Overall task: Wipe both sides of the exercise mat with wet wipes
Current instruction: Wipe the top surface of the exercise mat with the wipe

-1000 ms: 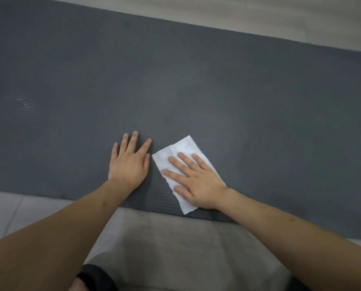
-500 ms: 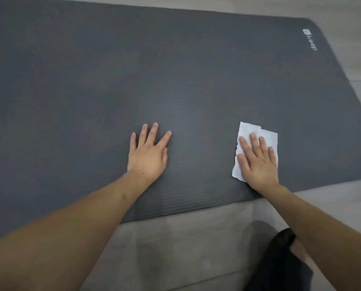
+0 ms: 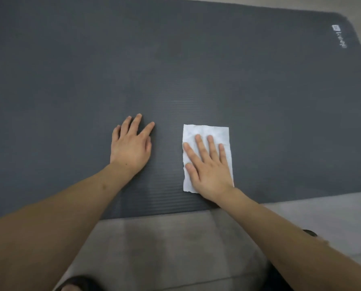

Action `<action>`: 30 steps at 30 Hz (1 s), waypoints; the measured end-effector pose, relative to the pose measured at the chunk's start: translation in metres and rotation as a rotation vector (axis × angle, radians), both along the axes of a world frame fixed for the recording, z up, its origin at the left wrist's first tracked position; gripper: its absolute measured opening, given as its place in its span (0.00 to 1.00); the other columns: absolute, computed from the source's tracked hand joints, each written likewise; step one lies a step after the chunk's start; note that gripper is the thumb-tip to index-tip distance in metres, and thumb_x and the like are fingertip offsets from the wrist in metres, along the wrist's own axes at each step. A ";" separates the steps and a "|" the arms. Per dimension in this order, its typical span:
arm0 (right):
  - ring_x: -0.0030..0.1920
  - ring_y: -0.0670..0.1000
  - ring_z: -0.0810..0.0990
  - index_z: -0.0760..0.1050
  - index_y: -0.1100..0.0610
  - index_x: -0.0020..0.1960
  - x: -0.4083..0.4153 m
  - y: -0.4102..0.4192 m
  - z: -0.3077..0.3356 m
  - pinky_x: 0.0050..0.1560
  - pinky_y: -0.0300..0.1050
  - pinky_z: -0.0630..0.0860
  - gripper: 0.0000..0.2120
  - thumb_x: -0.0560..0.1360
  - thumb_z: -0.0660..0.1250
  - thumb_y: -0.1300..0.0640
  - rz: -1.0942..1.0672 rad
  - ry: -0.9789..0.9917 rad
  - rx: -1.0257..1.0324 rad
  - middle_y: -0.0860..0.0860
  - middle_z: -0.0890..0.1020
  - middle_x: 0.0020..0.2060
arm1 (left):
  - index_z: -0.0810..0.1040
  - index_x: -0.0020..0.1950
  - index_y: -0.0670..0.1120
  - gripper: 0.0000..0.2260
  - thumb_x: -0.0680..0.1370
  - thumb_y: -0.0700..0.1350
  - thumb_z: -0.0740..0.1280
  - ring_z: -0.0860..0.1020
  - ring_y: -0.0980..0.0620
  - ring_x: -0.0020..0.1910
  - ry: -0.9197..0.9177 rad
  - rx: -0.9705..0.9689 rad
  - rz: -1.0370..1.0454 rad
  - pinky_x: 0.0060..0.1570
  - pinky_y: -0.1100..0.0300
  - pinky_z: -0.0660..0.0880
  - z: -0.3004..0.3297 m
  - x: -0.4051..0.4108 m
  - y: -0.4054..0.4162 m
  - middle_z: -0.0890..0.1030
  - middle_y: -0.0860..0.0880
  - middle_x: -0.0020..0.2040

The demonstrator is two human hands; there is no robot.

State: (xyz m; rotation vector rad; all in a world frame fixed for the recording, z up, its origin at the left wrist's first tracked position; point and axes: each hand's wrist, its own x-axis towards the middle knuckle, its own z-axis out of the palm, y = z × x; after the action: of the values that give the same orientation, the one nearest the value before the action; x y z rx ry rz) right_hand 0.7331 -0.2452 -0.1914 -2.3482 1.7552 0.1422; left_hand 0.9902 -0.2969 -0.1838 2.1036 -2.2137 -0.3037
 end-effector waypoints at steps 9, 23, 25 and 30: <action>0.83 0.60 0.41 0.49 0.42 0.84 0.129 0.004 -0.001 0.80 0.66 0.46 0.28 0.86 0.48 0.40 0.580 -0.048 -0.009 0.50 0.48 0.84 | 0.63 0.80 0.57 0.22 0.84 0.51 0.55 0.55 0.45 0.81 -0.052 0.034 0.245 0.77 0.43 0.56 0.005 0.106 0.061 0.59 0.47 0.82; 0.84 0.57 0.44 0.50 0.41 0.84 -0.066 0.007 0.018 0.79 0.65 0.53 0.27 0.87 0.51 0.42 0.680 0.065 0.013 0.50 0.48 0.84 | 0.66 0.79 0.56 0.22 0.84 0.52 0.56 0.55 0.43 0.81 0.008 0.001 0.086 0.77 0.41 0.54 0.002 0.012 0.034 0.59 0.46 0.82; 0.84 0.57 0.44 0.49 0.42 0.84 -0.091 0.002 0.022 0.79 0.65 0.55 0.28 0.86 0.52 0.42 0.631 0.093 0.028 0.50 0.48 0.84 | 0.65 0.79 0.56 0.22 0.84 0.52 0.56 0.55 0.44 0.81 0.025 0.011 0.047 0.78 0.42 0.54 0.002 -0.010 0.021 0.59 0.46 0.82; 0.84 0.57 0.43 0.49 0.41 0.84 -0.077 -0.021 0.023 0.80 0.65 0.52 0.28 0.86 0.51 0.40 0.645 0.070 0.043 0.50 0.47 0.84 | 0.64 0.79 0.56 0.22 0.84 0.51 0.55 0.54 0.45 0.81 0.059 -0.036 0.002 0.78 0.42 0.53 0.009 -0.042 -0.012 0.58 0.47 0.82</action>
State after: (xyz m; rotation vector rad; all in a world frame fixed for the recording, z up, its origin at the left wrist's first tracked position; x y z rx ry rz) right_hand 0.6560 -0.2667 -0.1680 -2.8101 0.9402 0.3543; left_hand 0.9480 -0.3091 -0.1750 2.0511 -2.1685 -0.3187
